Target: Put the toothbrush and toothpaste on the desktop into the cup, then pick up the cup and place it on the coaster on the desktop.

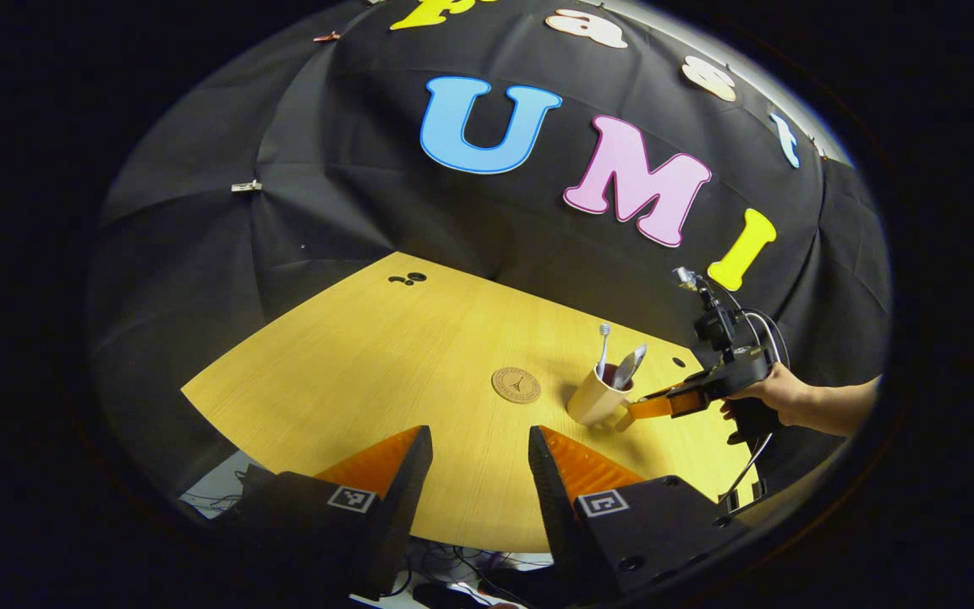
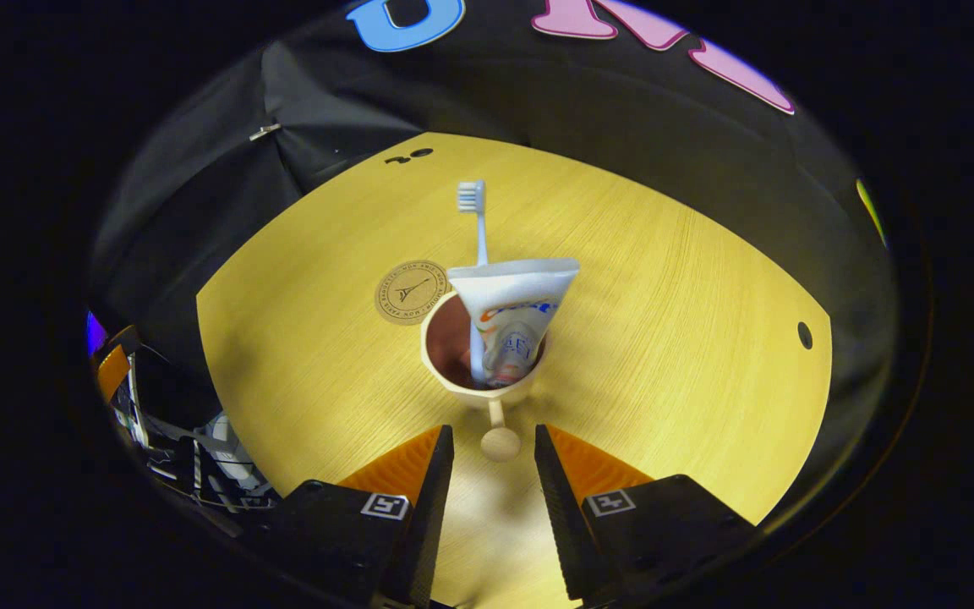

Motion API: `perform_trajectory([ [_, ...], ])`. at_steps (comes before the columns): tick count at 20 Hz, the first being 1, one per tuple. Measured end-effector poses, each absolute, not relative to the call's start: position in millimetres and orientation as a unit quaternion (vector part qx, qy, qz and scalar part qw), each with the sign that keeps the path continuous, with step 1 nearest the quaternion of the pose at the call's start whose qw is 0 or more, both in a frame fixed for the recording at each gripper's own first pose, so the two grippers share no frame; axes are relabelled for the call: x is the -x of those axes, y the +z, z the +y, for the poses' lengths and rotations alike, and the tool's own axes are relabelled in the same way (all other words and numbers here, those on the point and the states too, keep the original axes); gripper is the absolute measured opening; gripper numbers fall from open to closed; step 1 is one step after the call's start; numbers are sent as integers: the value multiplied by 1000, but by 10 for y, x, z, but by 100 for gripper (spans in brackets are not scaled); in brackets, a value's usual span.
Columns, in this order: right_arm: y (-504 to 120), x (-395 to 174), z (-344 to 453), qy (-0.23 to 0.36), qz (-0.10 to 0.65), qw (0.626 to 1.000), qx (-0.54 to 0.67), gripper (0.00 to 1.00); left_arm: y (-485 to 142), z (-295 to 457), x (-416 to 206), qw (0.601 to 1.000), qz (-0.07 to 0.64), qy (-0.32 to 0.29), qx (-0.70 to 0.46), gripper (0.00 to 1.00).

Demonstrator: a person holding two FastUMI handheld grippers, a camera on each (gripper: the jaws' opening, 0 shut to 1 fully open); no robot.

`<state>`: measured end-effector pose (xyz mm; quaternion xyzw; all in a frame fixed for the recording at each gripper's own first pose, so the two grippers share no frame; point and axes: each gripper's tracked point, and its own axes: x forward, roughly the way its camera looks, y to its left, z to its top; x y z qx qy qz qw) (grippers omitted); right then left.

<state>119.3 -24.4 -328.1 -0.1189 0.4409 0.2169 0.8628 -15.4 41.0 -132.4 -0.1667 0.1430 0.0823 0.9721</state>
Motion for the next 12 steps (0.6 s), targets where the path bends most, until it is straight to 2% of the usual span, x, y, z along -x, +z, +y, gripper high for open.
perform_trajectory([
  [12,-3775,-1392,-147,211,499,830,131,60,-1471,520,222,964,149,110,191,72],
])
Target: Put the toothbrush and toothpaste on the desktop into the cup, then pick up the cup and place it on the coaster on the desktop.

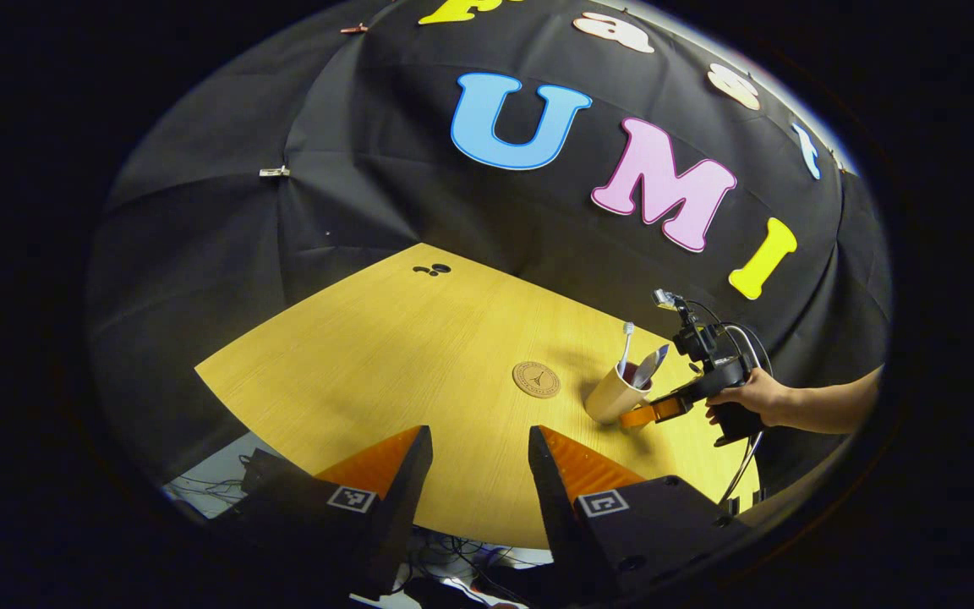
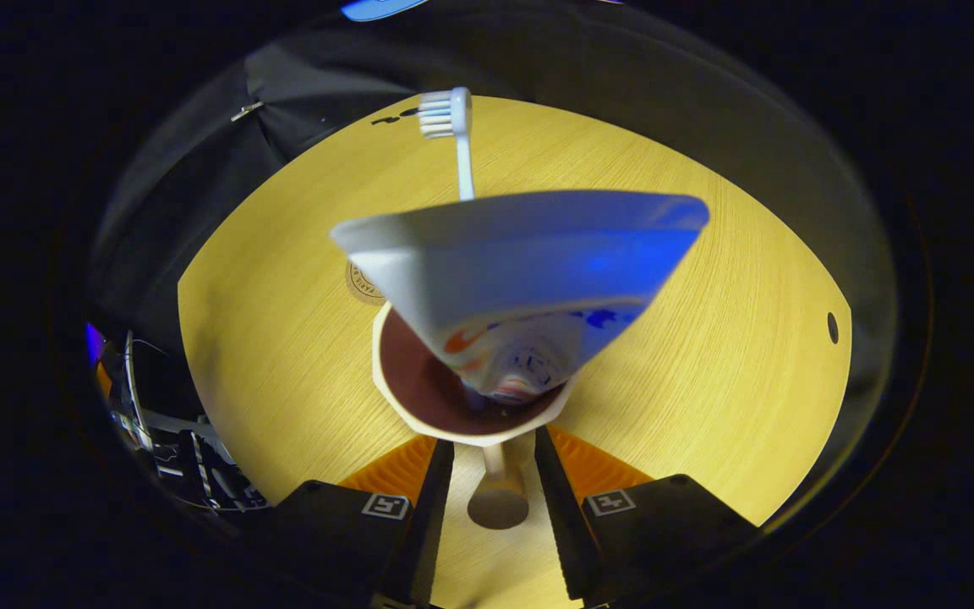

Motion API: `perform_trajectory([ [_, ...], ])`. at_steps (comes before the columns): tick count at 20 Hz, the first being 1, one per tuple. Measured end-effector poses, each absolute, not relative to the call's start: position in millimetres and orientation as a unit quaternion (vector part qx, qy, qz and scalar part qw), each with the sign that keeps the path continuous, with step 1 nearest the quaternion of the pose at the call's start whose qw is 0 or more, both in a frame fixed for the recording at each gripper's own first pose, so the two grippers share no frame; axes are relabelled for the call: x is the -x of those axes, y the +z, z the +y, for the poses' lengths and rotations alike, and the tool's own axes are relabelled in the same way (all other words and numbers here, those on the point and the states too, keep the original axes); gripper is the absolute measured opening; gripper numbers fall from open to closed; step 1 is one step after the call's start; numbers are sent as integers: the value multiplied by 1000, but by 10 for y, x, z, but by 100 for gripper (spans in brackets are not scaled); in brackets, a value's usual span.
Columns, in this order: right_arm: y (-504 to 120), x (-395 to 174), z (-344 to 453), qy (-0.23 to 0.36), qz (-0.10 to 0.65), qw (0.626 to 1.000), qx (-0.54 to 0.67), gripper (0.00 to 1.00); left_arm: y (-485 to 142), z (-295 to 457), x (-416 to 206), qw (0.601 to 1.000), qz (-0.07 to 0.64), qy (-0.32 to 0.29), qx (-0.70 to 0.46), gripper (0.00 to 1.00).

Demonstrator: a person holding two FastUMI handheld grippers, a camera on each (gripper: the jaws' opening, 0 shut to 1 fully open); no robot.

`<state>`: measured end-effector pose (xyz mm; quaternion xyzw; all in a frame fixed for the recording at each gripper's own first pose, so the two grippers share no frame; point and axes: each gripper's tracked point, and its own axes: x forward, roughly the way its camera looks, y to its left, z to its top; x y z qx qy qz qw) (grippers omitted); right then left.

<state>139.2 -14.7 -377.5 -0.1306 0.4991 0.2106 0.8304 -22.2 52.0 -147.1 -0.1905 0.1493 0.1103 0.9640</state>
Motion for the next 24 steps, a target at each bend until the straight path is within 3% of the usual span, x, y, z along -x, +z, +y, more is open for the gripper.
perform_trajectory([
  [2,-3842,-1407,-120,208,505,827,136,60,-1473,530,197,964,149,109,192,72],
  [3,-3812,-1416,-99,206,509,824,136,52,-1478,543,193,964,149,108,193,72],
  [7,-3838,-1429,-111,199,514,820,156,42,-1502,643,207,963,148,108,200,72],
  [8,-3909,-1446,-96,197,516,819,157,32,-1512,678,200,962,148,107,202,72],
  [9,-3830,-1420,-102,195,520,817,156,37,-1508,713,198,962,148,106,203,72],
  [11,-3847,-1423,-95,194,521,816,158,32,-1526,781,203,962,149,104,205,72],
  [13,-3847,-1428,-93,193,521,816,160,36,-1534,843,211,962,150,100,206,72],
  [15,-3861,-1435,-96,191,519,818,160,24,-1547,892,238,964,150,92,202,72],
  [16,-3846,-1419,-85,189,521,818,155,30,-1552,910,256,965,150,87,198,72],
  [24,-3605,-1415,184,183,485,844,140,29,-1636,1081,420,968,157,56,186,72],
])
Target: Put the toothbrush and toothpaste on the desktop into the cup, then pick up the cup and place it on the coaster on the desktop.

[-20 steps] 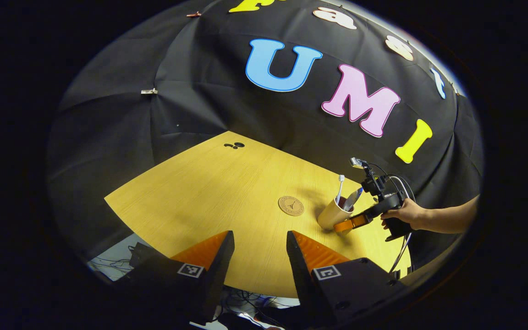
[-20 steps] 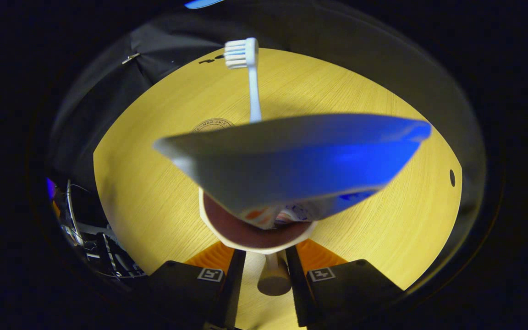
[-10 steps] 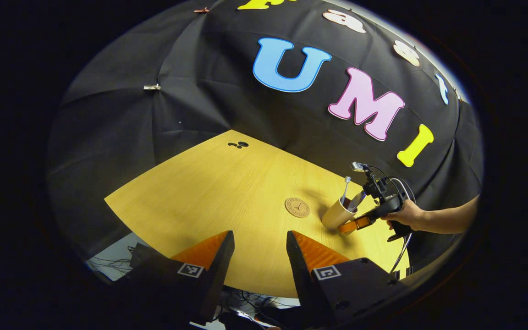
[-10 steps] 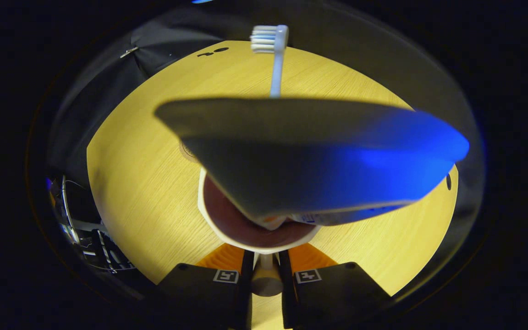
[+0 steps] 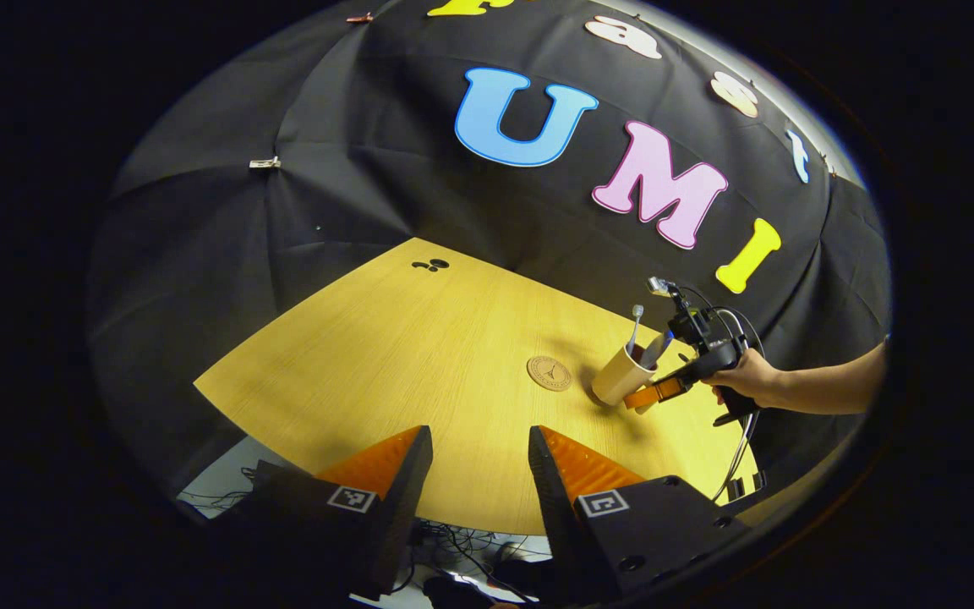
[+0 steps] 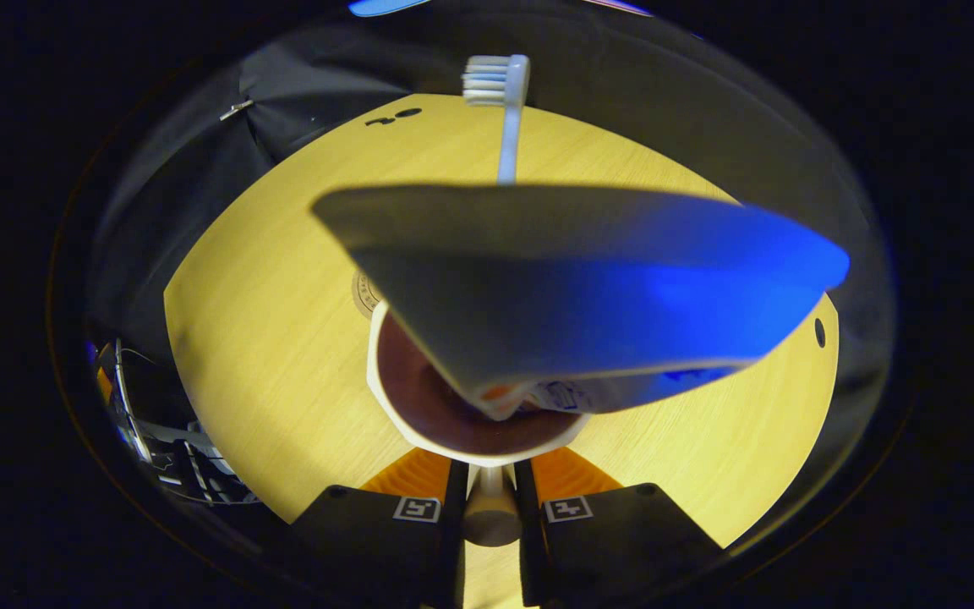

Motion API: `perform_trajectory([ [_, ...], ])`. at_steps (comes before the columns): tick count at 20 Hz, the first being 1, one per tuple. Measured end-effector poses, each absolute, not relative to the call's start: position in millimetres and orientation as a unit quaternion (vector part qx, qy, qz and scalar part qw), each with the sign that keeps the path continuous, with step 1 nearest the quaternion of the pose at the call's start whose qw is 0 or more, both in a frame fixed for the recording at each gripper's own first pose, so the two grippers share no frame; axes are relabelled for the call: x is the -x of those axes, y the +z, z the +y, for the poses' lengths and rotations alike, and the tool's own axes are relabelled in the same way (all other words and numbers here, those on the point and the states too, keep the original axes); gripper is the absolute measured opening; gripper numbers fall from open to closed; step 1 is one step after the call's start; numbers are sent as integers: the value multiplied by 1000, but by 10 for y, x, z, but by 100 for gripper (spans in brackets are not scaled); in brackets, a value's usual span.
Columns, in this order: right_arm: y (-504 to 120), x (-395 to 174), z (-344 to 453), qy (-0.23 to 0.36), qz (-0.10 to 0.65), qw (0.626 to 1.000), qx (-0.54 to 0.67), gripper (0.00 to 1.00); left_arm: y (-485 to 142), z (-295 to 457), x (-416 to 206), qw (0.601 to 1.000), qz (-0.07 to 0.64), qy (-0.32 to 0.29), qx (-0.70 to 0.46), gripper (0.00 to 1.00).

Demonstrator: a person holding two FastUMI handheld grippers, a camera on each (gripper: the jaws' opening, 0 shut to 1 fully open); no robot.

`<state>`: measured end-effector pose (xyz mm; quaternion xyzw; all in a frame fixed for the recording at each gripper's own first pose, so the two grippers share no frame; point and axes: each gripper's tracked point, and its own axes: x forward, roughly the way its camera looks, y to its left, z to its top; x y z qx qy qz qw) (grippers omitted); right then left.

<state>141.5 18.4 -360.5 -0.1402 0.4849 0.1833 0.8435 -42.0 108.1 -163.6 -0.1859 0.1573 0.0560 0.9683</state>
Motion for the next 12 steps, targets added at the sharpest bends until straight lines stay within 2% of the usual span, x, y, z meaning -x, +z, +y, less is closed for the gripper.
perform_trajectory([
  [12,-3558,-1615,998,203,476,845,135,29,-1758,1458,656,967,164,59,183,72],
])
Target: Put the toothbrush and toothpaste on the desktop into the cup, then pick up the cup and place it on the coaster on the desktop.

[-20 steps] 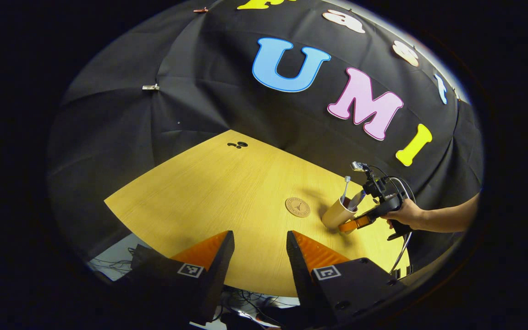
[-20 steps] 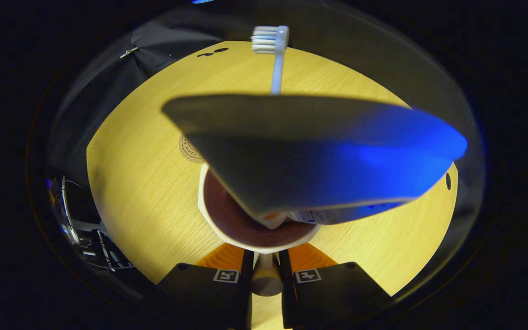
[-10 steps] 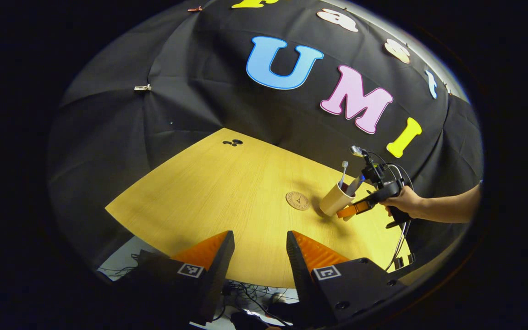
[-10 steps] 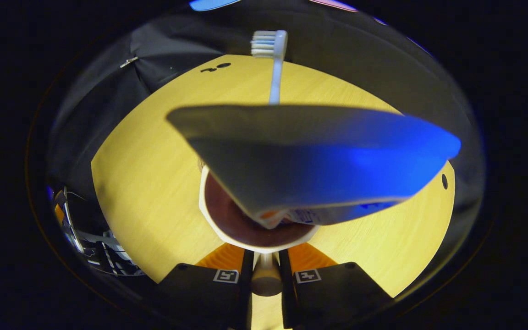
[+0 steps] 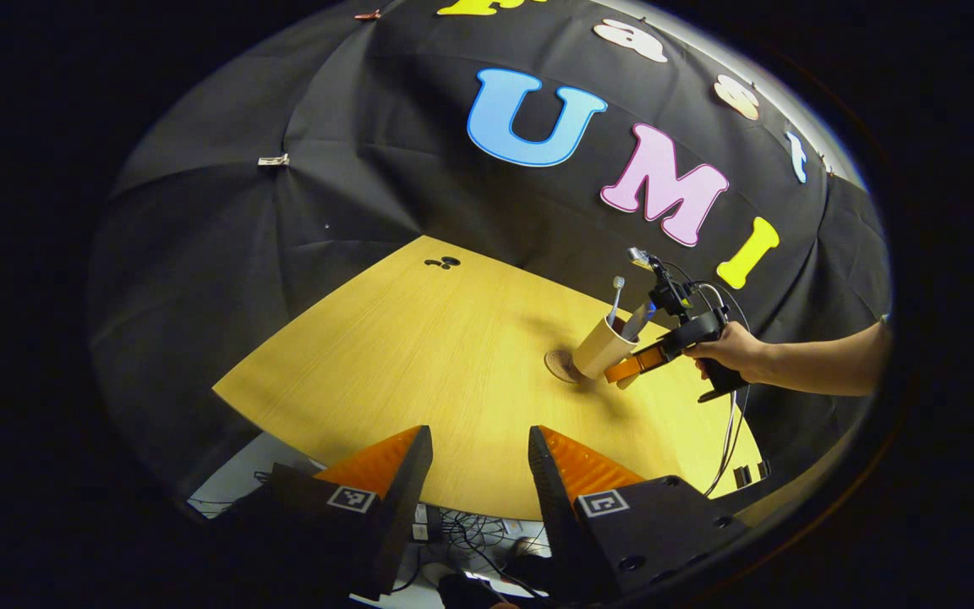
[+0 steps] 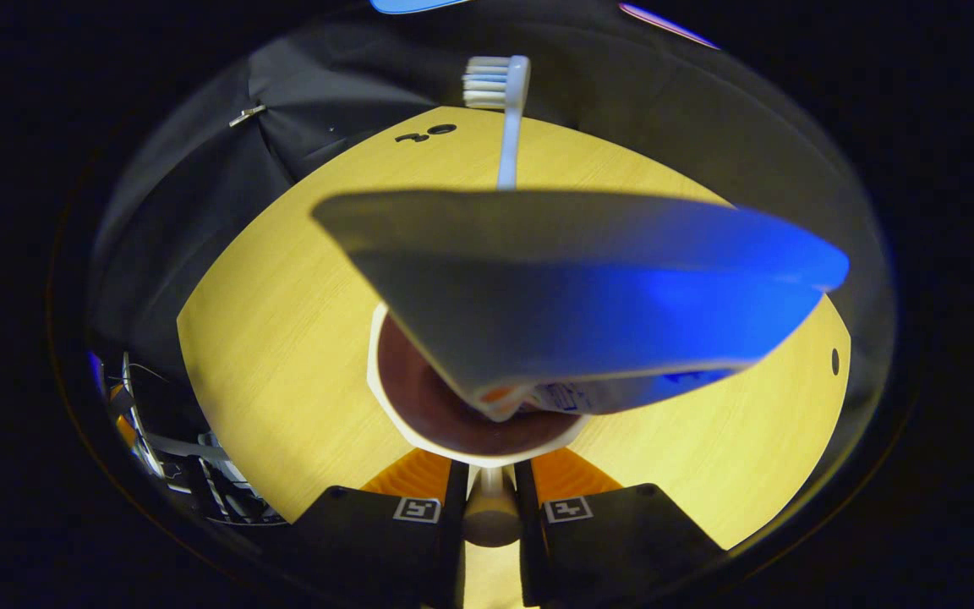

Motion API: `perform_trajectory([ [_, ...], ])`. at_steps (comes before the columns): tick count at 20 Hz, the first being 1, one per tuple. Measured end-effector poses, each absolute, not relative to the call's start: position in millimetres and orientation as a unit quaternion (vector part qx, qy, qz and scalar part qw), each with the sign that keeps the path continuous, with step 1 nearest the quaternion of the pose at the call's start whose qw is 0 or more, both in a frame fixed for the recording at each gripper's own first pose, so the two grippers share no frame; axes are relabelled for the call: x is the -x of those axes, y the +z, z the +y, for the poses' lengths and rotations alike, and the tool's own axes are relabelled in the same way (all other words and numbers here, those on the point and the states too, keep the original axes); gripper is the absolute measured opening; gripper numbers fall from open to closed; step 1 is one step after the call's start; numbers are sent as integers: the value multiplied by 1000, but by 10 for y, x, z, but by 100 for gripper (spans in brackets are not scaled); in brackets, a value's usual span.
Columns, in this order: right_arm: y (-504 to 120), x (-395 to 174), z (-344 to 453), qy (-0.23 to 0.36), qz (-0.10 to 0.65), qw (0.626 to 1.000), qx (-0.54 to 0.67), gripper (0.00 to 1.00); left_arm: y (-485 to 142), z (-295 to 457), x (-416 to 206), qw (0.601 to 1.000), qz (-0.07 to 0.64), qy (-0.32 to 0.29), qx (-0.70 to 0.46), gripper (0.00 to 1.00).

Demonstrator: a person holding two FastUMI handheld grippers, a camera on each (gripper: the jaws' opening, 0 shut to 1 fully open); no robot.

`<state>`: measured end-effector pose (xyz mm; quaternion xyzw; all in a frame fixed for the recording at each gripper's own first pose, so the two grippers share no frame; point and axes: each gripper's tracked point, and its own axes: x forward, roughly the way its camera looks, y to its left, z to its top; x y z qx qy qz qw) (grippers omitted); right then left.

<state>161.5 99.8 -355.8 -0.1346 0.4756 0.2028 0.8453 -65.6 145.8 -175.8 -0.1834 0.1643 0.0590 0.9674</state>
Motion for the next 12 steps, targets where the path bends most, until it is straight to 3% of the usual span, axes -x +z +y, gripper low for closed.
perform_trajectory([
  [3,-3595,-1702,1132,203,477,843,143,29,-1791,1565,708,966,167,66,187,72],
  [4,-3612,-1723,1189,204,478,843,142,24,-1806,1587,714,965,169,68,189,72],
  [5,-3632,-1750,1226,204,479,842,142,29,-1810,1616,722,965,169,70,190,72],
  [12,-3752,-1830,1243,192,491,834,163,29,-1862,1719,705,962,174,73,199,72],
])
